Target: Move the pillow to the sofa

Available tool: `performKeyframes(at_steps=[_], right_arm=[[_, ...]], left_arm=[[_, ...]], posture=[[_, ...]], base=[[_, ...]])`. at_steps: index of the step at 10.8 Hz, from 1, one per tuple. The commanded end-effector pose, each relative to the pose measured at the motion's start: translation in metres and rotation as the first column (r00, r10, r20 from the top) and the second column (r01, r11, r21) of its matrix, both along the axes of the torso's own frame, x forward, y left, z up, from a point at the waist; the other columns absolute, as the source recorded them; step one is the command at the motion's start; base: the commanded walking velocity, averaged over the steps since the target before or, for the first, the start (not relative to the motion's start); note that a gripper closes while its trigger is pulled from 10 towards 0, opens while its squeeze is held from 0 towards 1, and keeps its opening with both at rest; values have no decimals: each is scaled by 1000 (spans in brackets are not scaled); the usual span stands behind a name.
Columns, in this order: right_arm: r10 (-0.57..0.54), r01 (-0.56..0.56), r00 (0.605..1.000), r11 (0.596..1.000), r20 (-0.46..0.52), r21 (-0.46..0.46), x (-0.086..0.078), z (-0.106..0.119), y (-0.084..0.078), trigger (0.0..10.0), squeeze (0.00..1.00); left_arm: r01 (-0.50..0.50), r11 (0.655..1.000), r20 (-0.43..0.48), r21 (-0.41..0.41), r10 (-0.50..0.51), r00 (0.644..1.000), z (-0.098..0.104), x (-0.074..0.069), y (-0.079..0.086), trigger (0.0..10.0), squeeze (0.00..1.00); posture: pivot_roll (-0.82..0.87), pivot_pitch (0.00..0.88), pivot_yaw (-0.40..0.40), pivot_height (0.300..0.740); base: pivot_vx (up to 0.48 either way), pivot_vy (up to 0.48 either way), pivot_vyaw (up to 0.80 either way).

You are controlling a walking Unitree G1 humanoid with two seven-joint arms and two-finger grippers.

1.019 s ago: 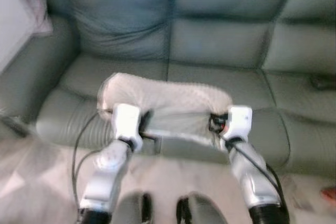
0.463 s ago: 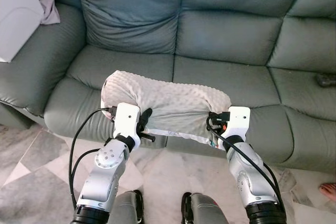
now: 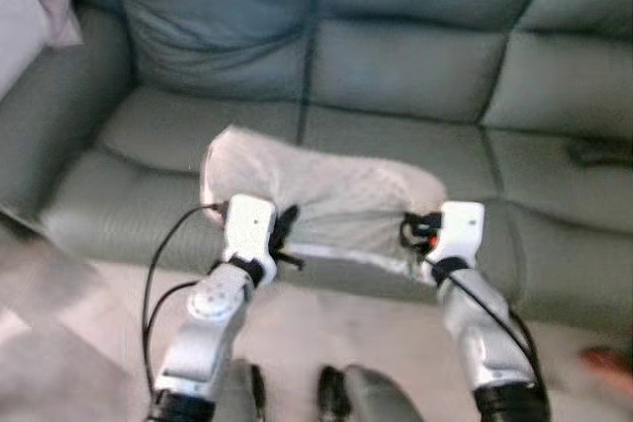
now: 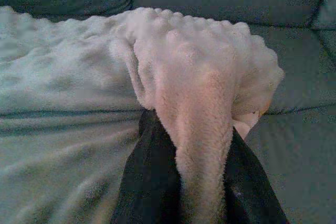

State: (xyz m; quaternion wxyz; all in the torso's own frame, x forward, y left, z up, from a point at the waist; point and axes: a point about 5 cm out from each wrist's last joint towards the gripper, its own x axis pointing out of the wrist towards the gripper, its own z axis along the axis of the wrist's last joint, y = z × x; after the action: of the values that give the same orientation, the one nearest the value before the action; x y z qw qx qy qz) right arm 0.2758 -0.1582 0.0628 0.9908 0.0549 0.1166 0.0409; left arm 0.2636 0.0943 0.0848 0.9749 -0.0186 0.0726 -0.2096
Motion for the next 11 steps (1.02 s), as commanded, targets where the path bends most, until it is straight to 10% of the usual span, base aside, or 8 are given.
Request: performKeyframes(at_steps=[1, 11], right_arm=[[6, -6, 1000, 1000, 4, 1, 0, 0, 3, 10000, 0], [3, -3, 1000, 1000, 0, 0, 1, 0, 2, 10000, 0]], left_arm=[[1, 1000, 26, -9, -1, 1000, 5, -1, 2, 10000, 0], [29, 996, 38, -82, -26, 999, 11, -1, 3, 10000, 0]], posture=[[-22, 157, -29, 740], [-27, 164, -29, 740]], base=[[0, -337, 0], [0, -99, -87]])
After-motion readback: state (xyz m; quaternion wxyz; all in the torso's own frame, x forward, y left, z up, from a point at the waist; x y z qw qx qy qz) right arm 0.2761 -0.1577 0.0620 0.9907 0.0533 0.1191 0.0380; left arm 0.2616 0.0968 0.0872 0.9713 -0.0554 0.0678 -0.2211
